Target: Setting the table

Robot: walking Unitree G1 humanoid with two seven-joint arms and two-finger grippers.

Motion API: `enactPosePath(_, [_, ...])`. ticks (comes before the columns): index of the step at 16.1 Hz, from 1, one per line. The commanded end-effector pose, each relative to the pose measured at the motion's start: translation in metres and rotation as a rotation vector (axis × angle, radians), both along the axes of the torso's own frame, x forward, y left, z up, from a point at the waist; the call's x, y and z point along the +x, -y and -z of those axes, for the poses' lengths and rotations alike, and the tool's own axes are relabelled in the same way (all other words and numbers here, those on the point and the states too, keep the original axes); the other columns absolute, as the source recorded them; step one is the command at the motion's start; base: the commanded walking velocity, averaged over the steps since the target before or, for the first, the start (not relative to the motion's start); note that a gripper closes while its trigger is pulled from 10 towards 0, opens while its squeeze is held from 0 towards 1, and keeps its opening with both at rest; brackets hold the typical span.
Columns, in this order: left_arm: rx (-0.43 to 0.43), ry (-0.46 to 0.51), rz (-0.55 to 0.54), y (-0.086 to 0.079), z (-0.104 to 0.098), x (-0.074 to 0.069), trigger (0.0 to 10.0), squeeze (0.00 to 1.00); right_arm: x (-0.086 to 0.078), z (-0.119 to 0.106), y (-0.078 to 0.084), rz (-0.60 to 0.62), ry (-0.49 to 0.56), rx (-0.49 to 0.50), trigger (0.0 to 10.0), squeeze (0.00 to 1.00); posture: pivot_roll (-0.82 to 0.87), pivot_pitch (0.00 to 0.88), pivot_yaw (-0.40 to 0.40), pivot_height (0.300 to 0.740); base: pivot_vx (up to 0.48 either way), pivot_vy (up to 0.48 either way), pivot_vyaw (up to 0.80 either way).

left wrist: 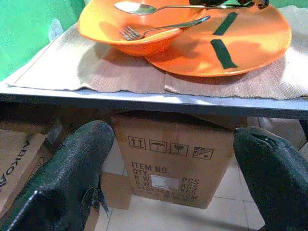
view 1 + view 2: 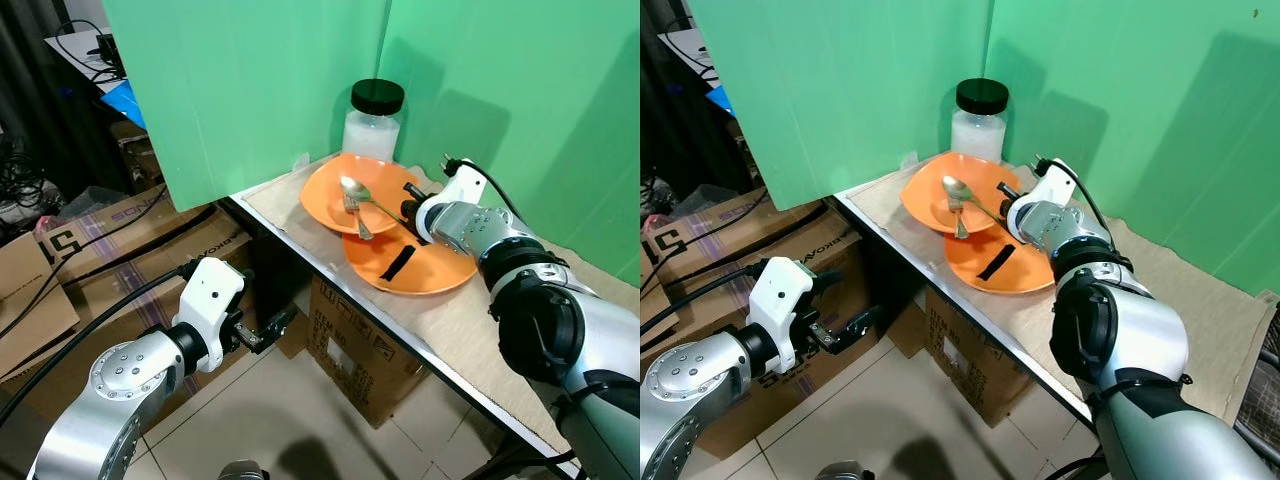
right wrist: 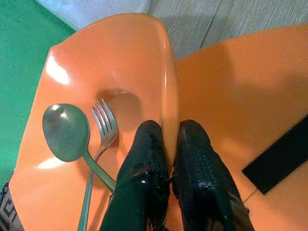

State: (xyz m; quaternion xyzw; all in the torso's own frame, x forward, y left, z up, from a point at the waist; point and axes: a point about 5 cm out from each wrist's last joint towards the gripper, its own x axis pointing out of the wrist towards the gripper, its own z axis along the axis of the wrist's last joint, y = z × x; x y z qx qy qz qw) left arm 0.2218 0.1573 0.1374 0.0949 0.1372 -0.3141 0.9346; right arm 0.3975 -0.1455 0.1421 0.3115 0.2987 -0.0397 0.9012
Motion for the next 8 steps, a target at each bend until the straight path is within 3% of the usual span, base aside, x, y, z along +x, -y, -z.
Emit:
enactPosePath(1, [0.016,0.004,0.002,-0.001,-0.001,0.001,10.0,0.00,-0.005,0.009,0.017,0.053,-0.043,-0.037,10.0,0.00,0.18,0.000,-0.043,0.740,0.000,0.000,0.00])
enactPosePath(8, [0.021,0.011,0.012,-0.001,-0.004,0.003,10.0,0.00,-0.008,0.010,0.042,0.097,-0.047,-0.037,10.0,0.00,0.18,0.000,-0.028,0.740,0.000,0.000,0.00])
